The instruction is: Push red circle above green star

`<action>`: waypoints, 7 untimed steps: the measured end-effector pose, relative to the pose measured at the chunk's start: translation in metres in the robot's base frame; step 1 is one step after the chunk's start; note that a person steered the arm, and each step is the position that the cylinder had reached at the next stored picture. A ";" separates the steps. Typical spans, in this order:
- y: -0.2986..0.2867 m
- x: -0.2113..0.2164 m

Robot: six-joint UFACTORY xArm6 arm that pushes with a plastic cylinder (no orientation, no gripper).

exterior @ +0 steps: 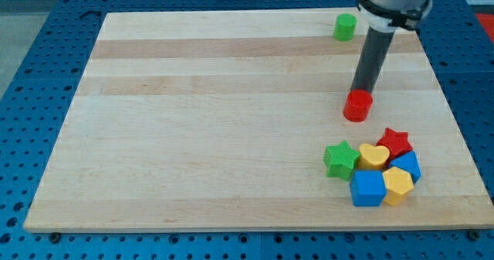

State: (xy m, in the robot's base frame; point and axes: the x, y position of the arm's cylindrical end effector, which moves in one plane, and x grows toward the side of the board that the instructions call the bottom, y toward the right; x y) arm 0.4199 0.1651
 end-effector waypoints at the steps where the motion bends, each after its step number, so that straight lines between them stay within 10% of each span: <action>1: 0.000 0.009; 7: -0.010 0.062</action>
